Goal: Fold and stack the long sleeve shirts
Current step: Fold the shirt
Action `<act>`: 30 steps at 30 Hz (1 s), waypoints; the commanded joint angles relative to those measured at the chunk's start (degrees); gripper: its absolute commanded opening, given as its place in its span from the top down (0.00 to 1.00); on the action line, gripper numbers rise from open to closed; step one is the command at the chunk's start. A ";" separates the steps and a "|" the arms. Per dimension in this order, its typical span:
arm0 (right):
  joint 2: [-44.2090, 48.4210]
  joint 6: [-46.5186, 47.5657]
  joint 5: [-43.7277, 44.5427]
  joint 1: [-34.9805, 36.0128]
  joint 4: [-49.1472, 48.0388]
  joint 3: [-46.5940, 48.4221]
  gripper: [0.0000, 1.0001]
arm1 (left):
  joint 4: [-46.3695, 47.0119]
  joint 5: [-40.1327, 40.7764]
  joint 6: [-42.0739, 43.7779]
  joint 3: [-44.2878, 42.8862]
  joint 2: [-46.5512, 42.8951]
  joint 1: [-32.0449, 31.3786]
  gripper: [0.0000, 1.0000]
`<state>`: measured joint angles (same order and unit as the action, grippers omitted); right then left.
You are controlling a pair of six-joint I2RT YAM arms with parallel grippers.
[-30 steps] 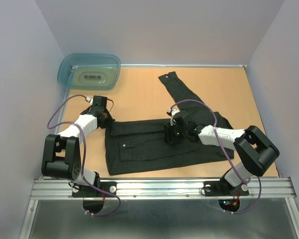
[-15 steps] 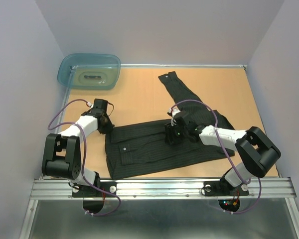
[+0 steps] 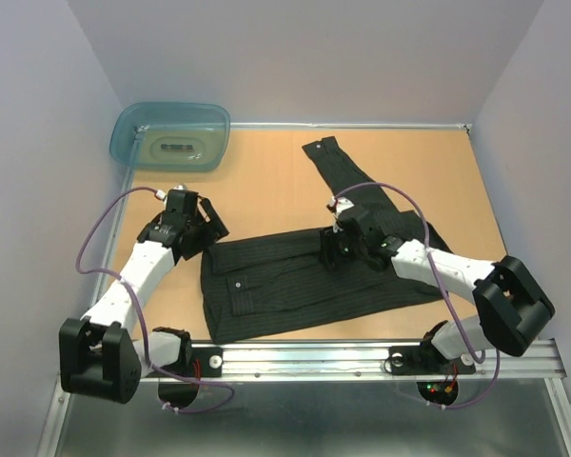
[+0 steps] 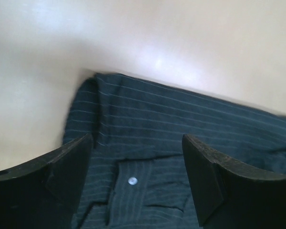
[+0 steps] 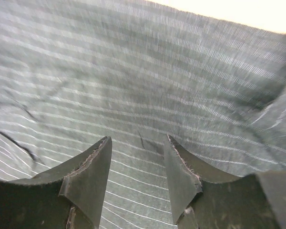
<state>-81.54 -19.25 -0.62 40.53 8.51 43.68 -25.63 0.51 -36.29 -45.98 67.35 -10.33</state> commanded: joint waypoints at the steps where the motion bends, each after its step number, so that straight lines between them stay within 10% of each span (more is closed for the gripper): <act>1: 3.14 -2.98 2.65 -2.37 0.36 5.35 0.47 | 0.13 -1.57 -5.44 -0.43 -3.80 -4.78 0.15; 13: -1.93 -4.23 -11.42 -29.10 0.19 17.30 0.47 | 14.99 0.87 -7.74 0.18 12.71 -12.61 0.27; 30: -39.56 23.63 -2.80 -30.52 0.36 54.75 0.47 | 12.01 2.56 -4.84 2.21 17.29 -12.52 0.26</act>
<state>-117.95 -2.94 -4.43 9.82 9.08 91.55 -10.94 0.56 -43.27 -43.64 84.90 -23.03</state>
